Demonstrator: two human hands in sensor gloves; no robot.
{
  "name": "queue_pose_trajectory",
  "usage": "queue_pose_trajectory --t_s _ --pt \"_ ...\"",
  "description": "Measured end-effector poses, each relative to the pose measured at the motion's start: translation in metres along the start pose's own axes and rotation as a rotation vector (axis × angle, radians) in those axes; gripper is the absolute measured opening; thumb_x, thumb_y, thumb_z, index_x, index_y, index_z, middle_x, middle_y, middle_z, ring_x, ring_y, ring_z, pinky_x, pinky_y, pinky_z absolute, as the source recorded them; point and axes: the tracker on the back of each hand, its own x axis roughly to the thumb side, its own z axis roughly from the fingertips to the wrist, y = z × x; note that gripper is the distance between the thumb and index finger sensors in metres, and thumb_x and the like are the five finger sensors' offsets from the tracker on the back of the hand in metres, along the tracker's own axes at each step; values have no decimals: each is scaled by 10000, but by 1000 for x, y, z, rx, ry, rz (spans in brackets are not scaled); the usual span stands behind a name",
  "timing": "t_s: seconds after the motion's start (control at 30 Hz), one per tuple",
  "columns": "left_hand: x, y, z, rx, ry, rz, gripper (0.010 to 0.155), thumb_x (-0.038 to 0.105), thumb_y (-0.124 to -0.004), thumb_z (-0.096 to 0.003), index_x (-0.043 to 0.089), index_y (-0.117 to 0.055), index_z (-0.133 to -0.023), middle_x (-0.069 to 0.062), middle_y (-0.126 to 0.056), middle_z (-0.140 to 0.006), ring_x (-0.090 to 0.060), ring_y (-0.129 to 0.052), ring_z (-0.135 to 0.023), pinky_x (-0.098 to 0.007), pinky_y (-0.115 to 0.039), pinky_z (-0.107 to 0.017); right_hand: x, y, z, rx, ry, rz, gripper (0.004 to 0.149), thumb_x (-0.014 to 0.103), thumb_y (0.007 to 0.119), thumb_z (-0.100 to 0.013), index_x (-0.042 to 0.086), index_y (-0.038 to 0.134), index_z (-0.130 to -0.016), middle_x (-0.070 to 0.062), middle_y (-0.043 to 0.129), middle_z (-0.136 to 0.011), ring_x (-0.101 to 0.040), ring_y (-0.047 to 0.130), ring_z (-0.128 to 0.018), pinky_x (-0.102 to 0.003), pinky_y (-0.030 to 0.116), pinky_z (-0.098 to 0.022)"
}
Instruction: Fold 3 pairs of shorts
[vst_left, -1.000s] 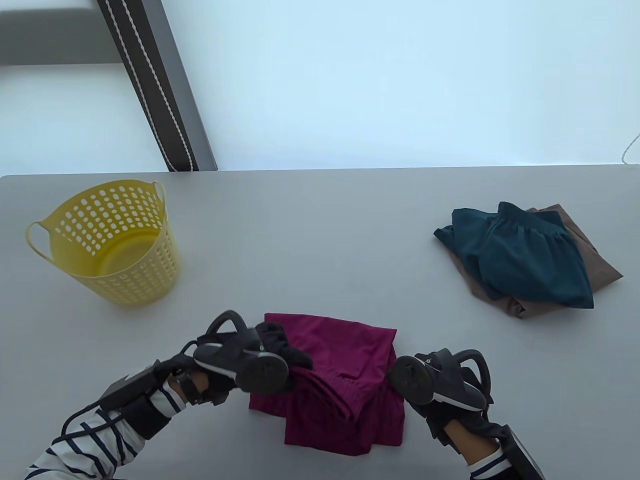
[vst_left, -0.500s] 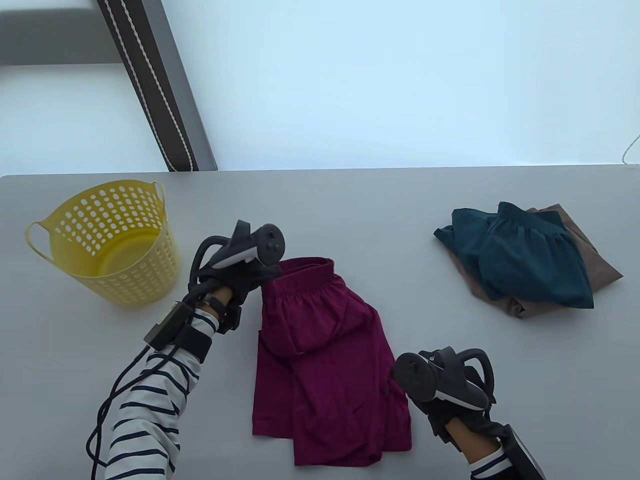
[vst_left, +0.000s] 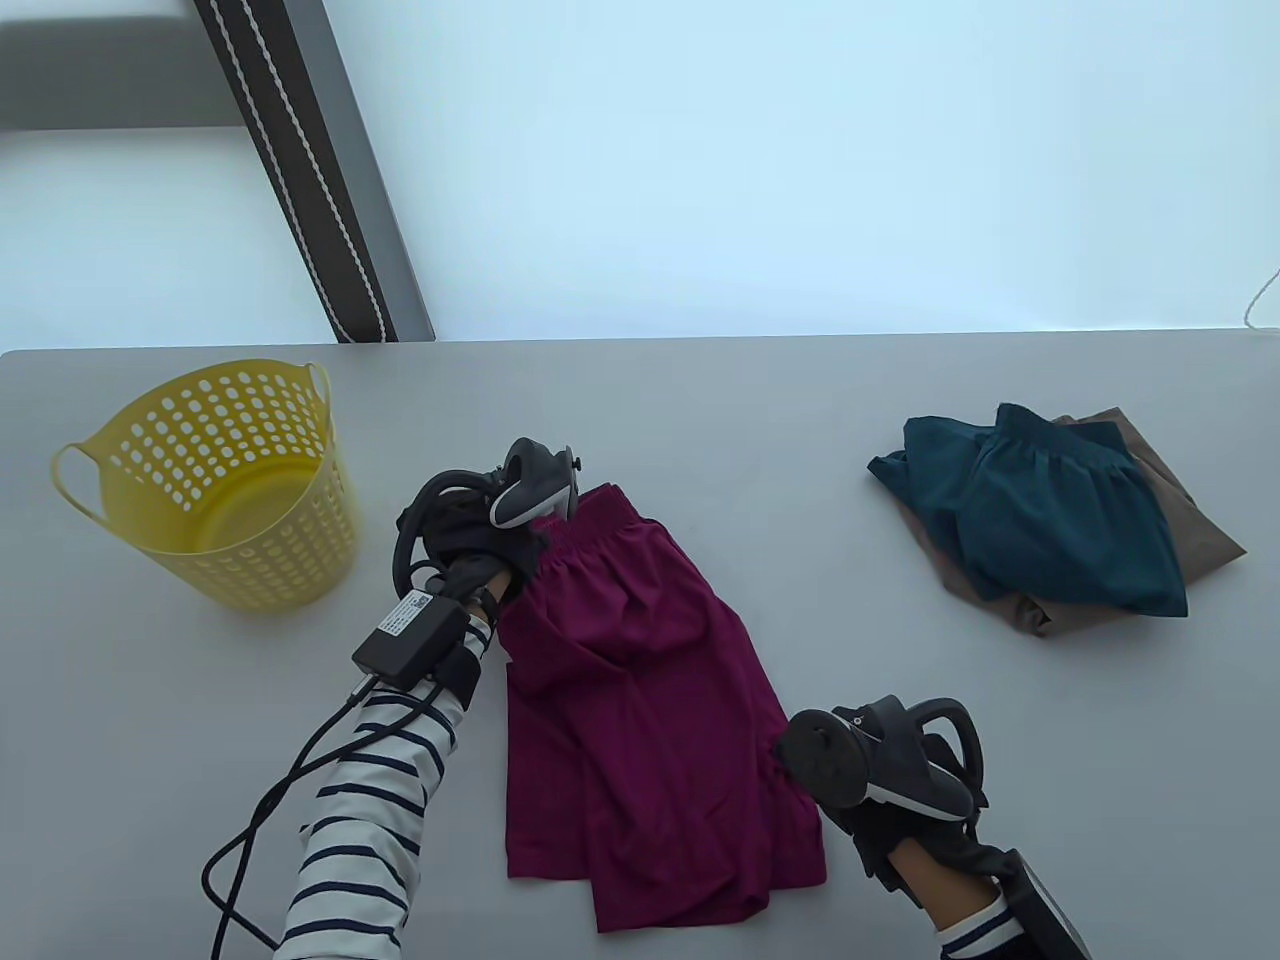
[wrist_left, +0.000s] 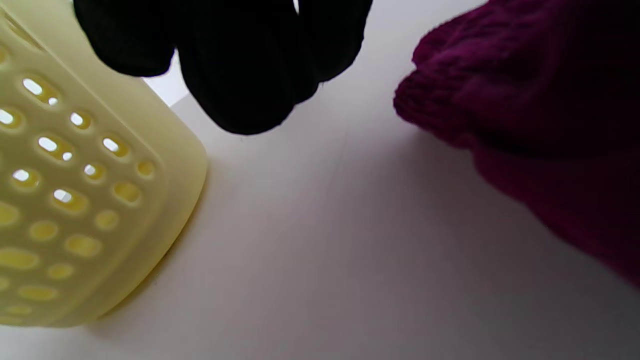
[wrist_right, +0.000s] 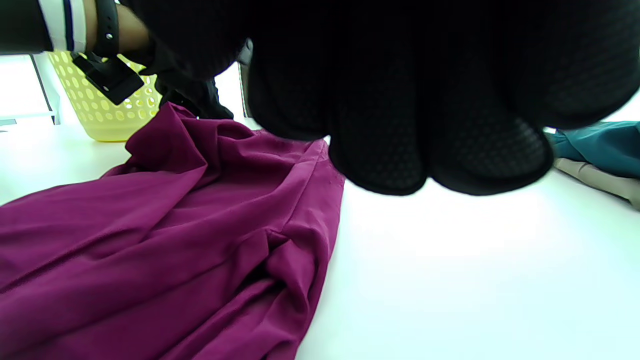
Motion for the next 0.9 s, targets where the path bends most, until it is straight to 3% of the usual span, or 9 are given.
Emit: queue_pose_trajectory --t_s 0.1,0.17,0.27,0.37,0.5,0.57,0.67,0.77,0.9 --pt "9 -11 -13 -39 27 58 934 680 -484 -357 5 -634 -984 -189 -898 -861 -236 -1013 -565 -602 -775 -613 1 0 0 7 -3 -1 390 422 649 -480 119 886 -547 -142 984 -494 -401 1011 -414 -524 807 -325" --pt "11 -8 -14 -14 41 57 814 633 -489 -367 76 -632 -943 -87 -915 -810 -162 -1019 -522 -550 -804 -611 1 0 0 11 -2 -2 391 422 648 -481 119 886 -547 -142 983 -495 -400 1011 -415 -524 807 -326" --pt "13 -4 -13 -22 25 135 689 572 -558 -405 115 -542 -920 -82 -858 -858 -150 -1008 -590 -537 -795 -627 1 1 0 19 3 -4 391 421 649 -481 118 886 -549 -143 983 -496 -401 1011 -417 -524 807 -326" --pt "19 4 -4 159 81 144 610 514 -642 -434 119 -533 -887 -64 -869 -861 -126 -1033 -607 -502 -818 -625 0 2 -1 26 15 -3 391 421 649 -481 119 886 -549 -143 982 -498 -402 1011 -417 -524 806 -327" --pt "16 26 19 363 72 170 547 496 -653 -425 155 -556 -841 2 -888 -837 -47 -1065 -569 -446 -851 -622 -5 3 -2 37 52 -6 397 419 649 -481 111 886 -560 -151 986 -503 -406 1018 -412 -524 818 -313" --pt "8 42 39 457 2 271 493 481 -663 -429 184 -575 -813 29 -898 -824 -26 -1075 -553 -429 -857 -624 -9 5 -3 80 91 -23 430 423 644 -482 85 885 -595 -177 1003 -510 -420 1045 -389 -516 854 -270" --pt "-10 72 79 667 -194 440 417 461 -708 -421 246 -623 -768 63 -911 -829 -29 -1086 -568 -436 -845 -646 -17 15 -6 201 140 -90 538 439 627 -488 -10 771 -748 -249 977 -579 -478 1043 -403 -519 878 -250" --pt "-24 92 113 772 -290 511 395 447 -735 -411 288 -630 -757 103 -915 -840 -24 -1092 -604 -428 -838 -664 -22 21 -7 230 157 -132 671 471 603 -489 -79 571 -871 -389 833 -692 -499 1019 -449 -525 870 -273" --pt "-47 110 164 899 -595 656 382 417 -760 -403 304 -639 -747 130 -921 -833 -38 -1098 -647 -425 -832 -676 -24 16 -9 169 147 -187 825 517 559 -492 -96 255 -952 -463 502 -884 -654 753 -683 -635 702 -441"
